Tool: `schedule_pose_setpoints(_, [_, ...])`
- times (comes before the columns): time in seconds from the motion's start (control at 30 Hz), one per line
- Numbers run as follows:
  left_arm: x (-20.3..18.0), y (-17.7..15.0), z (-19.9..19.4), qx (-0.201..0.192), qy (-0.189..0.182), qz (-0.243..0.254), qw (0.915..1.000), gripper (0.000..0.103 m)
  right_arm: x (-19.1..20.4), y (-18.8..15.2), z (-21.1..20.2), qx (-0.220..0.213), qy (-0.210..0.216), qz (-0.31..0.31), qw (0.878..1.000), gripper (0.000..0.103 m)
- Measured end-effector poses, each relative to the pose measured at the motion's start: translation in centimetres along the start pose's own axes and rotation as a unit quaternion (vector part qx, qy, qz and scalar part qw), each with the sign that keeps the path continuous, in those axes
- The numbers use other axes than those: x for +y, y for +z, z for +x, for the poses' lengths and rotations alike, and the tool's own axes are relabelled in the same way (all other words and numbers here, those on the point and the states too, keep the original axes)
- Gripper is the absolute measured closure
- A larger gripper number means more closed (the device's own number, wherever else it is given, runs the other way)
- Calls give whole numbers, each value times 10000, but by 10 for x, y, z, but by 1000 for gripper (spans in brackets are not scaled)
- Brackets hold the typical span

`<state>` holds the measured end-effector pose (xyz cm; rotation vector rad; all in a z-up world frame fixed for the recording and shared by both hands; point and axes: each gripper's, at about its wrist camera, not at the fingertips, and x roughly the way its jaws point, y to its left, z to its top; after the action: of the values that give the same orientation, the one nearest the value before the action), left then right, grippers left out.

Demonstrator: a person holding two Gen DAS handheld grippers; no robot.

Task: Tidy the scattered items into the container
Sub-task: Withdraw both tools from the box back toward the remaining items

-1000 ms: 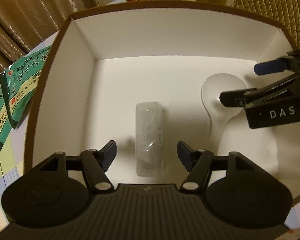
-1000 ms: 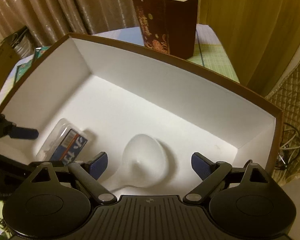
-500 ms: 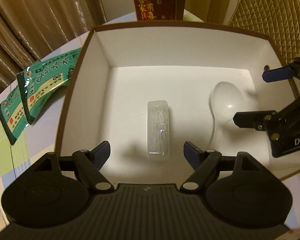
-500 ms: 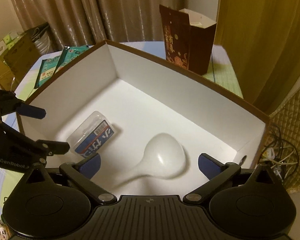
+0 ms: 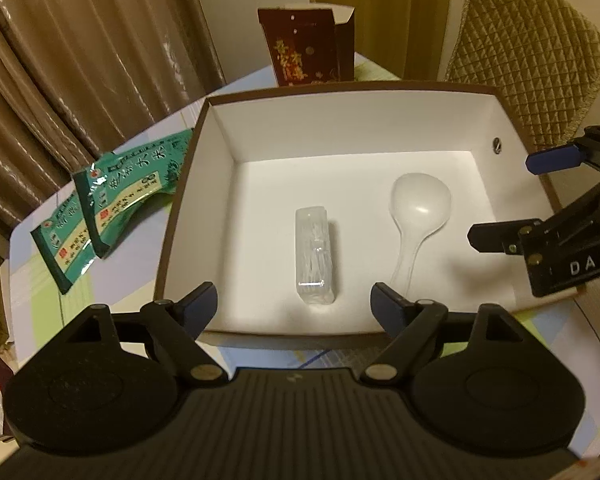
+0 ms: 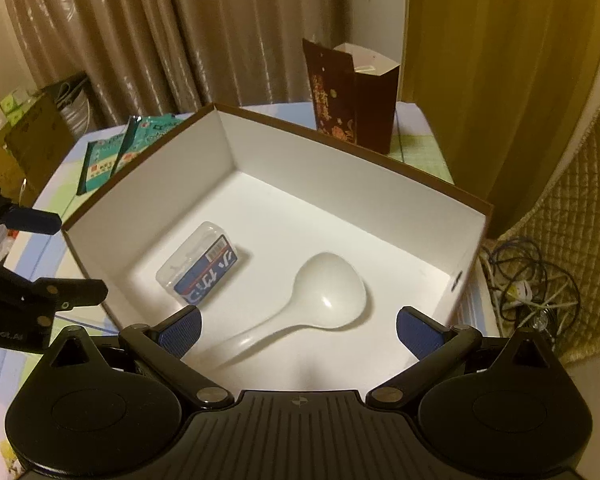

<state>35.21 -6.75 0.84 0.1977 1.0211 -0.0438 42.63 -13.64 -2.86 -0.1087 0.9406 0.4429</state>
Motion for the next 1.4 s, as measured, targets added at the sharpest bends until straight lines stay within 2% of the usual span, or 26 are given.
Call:
schedule_pose_setpoints(0.4, [-3, -41, -56, -339, -194, -99, 9992, 21, 29, -36, -50, -450, -97, -3, 9989, 2])
schedule_pose_setpoints(0.63, [2, -79, -85, -478, -209, -207, 9984, 19, 49, -63, -71, -592, 53, -47, 9982, 2])
schedule_pose_setpoints(1.03, [27, -157, -111, -394, -123, -811, 9958, 19, 72, -114, -75, -359, 355, 175, 9986, 2])
schedule_pose_setpoints(1.4, [39, -213, -129, -352, 134, -1012, 9942, 19, 85, -141, -83, -300, 444, 275, 9982, 2])
